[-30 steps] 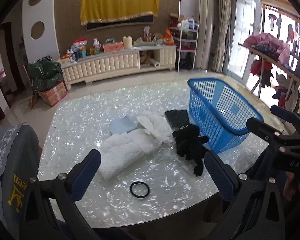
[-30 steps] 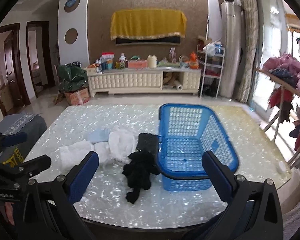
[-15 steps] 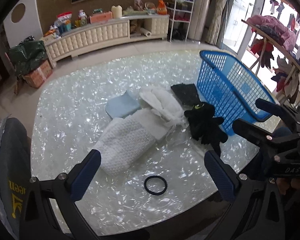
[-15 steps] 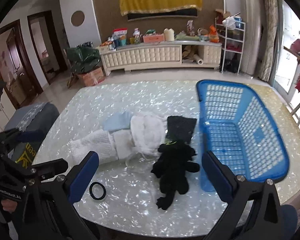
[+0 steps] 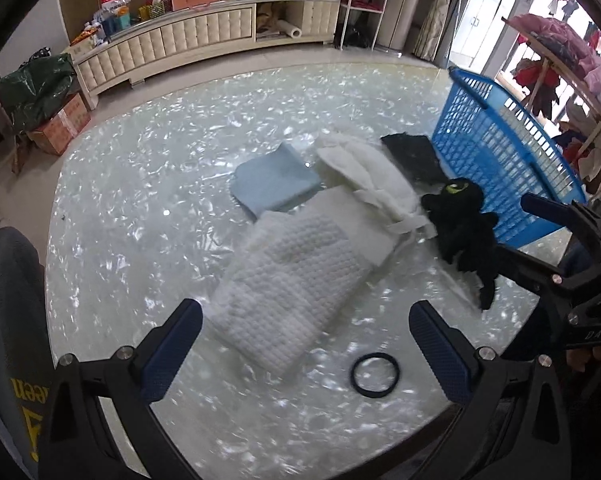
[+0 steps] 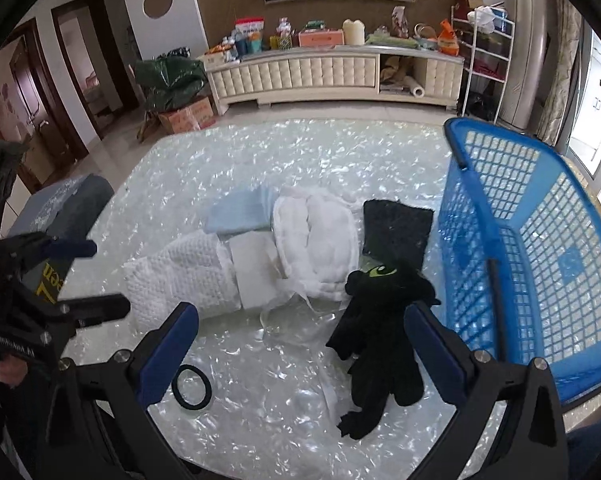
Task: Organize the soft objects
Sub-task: 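Close the right gripper on the black plush toy while the left reaches the quilted cloth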
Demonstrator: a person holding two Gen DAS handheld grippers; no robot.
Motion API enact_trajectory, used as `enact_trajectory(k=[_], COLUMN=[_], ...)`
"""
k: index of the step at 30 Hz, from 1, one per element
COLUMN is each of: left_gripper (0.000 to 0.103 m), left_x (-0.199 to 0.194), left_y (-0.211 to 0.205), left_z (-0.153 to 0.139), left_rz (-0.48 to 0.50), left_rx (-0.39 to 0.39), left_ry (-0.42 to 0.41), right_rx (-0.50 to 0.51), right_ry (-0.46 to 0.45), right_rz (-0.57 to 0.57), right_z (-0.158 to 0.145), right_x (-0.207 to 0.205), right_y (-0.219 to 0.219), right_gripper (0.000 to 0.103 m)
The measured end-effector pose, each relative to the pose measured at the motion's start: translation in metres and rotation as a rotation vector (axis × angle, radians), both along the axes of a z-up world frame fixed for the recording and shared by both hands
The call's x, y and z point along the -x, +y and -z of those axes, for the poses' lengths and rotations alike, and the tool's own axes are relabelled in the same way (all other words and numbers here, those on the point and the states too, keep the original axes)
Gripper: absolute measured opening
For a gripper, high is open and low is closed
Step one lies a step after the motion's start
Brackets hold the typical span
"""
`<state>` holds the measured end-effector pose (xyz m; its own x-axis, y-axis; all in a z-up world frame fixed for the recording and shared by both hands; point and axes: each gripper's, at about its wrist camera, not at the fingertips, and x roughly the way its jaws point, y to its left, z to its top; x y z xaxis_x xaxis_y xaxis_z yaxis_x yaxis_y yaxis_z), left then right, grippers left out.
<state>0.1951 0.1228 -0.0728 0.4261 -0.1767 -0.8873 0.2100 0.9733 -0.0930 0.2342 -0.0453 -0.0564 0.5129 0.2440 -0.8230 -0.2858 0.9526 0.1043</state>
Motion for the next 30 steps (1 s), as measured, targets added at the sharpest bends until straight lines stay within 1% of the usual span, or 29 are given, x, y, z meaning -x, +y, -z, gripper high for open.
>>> enact_trajectory(k=[3,6,10,13,16,22,24,30], left_gripper=[0.103,0.103,0.103,0.103,0.103,0.103,0.103,0.103], left_x=[-0.01,-0.017,-0.024,-0.028,-0.036,-0.049,-0.054,-0.067], left_y=[0.003,0.001,-0.004,-0.011,-0.016,-0.027,-0.03,-0.028], left_z=[0.006,0.01,0.016,0.024,0.035,0.059,0.067,0.084], left_rz=[0.035,0.092,0.174,0.224,0.256,0.335,0.352,0.347], left_rx=[-0.021,-0.042,-0.059,-0.074,-0.113,-0.167,-0.179,-0.155], left_ry=[0.009,0.008,0.007,0.019,0.037,0.068,0.076,0.119], right_rx=[0.041,0.049,0.072,0.1,0.113,0.186,0.211,0.245], right_ry=[0.019,0.047,0.06,0.082,0.109,0.147,0.157,0.178], right_rz=[-0.001,0.0,-0.003,0.023,0.053,0.106,0.121,0.128], right_z=[0.008,0.015,0.02,0.029,0.036,0.051,0.057,0.069], right_x=[-0.006,-0.011,-0.017,-0.022,-0.025,-0.035,-0.039,-0.044], right_y=[0.003,0.004,0.007,0.005,-0.001,-0.002,-0.003,-0.006], right_gripper=[0.103,0.101,0.101,0.101,0.1,0.099,0.099,0.099])
